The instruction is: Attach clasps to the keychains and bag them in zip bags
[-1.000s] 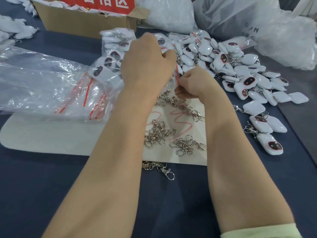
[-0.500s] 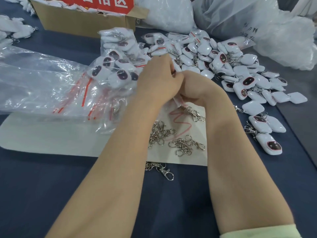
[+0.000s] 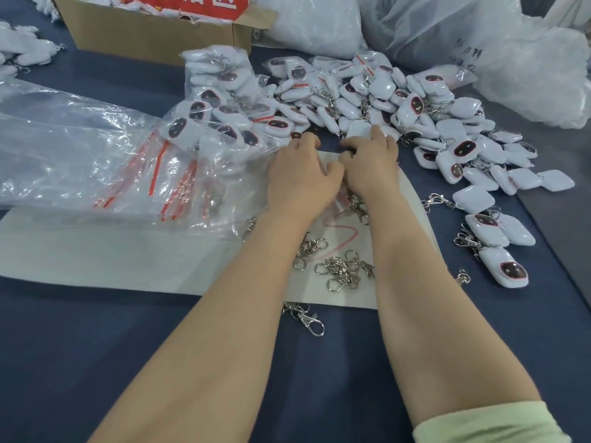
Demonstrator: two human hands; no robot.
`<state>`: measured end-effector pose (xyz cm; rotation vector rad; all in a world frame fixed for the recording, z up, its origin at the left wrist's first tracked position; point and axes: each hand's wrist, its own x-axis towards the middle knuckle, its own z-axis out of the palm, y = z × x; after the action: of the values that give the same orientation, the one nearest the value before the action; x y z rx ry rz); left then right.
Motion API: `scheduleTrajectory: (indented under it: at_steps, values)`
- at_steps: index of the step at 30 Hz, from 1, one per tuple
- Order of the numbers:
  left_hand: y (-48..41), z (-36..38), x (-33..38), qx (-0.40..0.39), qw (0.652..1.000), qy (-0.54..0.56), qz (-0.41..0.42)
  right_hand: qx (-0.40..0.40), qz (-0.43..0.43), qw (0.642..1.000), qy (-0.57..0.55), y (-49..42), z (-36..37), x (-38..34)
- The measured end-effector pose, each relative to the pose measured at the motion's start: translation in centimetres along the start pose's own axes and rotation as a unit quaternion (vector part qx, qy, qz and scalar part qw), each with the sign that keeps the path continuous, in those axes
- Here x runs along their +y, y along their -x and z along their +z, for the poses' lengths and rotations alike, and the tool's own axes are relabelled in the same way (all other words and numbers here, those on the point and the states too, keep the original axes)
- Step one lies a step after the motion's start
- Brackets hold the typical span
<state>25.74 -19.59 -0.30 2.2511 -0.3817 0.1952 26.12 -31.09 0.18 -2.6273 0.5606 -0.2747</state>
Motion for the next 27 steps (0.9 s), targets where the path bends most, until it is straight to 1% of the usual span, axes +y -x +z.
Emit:
scheduleTrajectory:
  at_steps: [4,6,9,12,14,15,18,19,20,22,24,25,27]
  values:
    - [-0.1,0.0,0.1,0.0,1.0,0.013,-0.01,0.005,-0.004,0.999,0.035,-0.2,0.4,0.1]
    - [0.0,-0.1,0.2,-0.002,0.999,0.027,-0.019,0.02,-0.012,0.999,0.03,-0.2,0.5,0.2]
    - [0.0,-0.4,0.3,0.0,0.998,0.047,-0.028,0.092,-0.014,0.994,-0.05,-0.5,0.5,0.2]
    - [0.0,-0.5,0.3,0.003,0.998,0.049,-0.034,0.162,0.024,0.969,-0.183,-0.6,0.4,0.2]
    - [0.0,-0.5,0.4,0.002,0.998,0.047,-0.034,0.188,0.064,0.939,-0.281,-0.5,0.1,0.0]
    - [0.0,-0.5,0.4,0.001,0.998,0.048,-0.035,0.2,0.089,0.912,-0.346,-0.6,-0.1,0.0]
    - [0.0,-0.4,0.4,0.002,0.998,0.053,-0.036,0.214,0.158,0.798,-0.54,-1.0,-0.7,0.3]
    - [0.0,-0.4,0.4,0.002,0.998,0.054,-0.036,0.214,0.165,0.762,-0.589,-1.1,-0.8,0.4]
    - [0.0,-0.4,0.4,0.002,0.998,0.054,-0.035,0.212,0.164,0.733,-0.625,-1.2,-0.8,0.4]
    - [0.0,-0.4,0.4,0.001,0.998,0.053,-0.035,0.194,0.157,0.704,-0.665,-1.2,-0.8,0.2]
    - [0.0,-0.3,0.4,0.0,0.998,0.054,-0.034,0.154,0.149,0.68,-0.701,-1.2,-0.6,0.0]
    - [-0.1,-0.3,0.4,-0.001,0.998,0.054,-0.034,0.134,0.154,0.673,-0.711,-1.2,-0.6,-0.2]
    - [-0.1,-0.4,0.3,-0.003,0.998,0.054,-0.034,0.102,0.162,0.677,-0.711,-1.1,-0.7,-0.5]
